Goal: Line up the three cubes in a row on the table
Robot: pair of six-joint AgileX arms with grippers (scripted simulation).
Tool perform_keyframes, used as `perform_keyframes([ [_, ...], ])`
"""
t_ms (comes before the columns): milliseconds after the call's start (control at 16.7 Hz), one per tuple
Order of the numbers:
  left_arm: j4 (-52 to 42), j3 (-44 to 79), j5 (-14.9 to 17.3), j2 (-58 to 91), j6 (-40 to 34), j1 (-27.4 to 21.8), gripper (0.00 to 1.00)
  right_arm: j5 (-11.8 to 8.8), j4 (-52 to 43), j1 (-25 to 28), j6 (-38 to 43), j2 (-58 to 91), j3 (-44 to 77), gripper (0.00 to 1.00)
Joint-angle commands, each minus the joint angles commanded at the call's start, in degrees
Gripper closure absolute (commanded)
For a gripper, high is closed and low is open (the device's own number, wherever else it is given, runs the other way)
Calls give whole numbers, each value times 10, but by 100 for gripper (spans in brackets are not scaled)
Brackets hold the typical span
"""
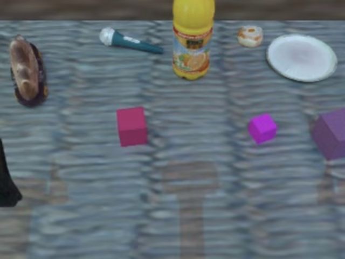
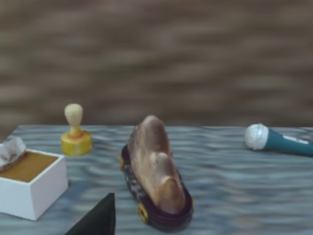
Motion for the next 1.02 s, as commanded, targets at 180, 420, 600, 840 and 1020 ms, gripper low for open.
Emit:
perform_keyframes([
  [180,0,0,0,0,0,0,0,0,-4,2,0,6,6,0],
  [420,0,0,0,0,0,0,0,-2,-60,20,1,88,89,0],
  [600,0,0,0,0,0,0,0,-2,-135,42,0,212,209,0],
  [840,0,0,0,0,0,0,0,0,-266,78,-2,453,413,0],
  [1020,0,0,0,0,0,0,0,1,-376,108,-4,664,574,0],
])
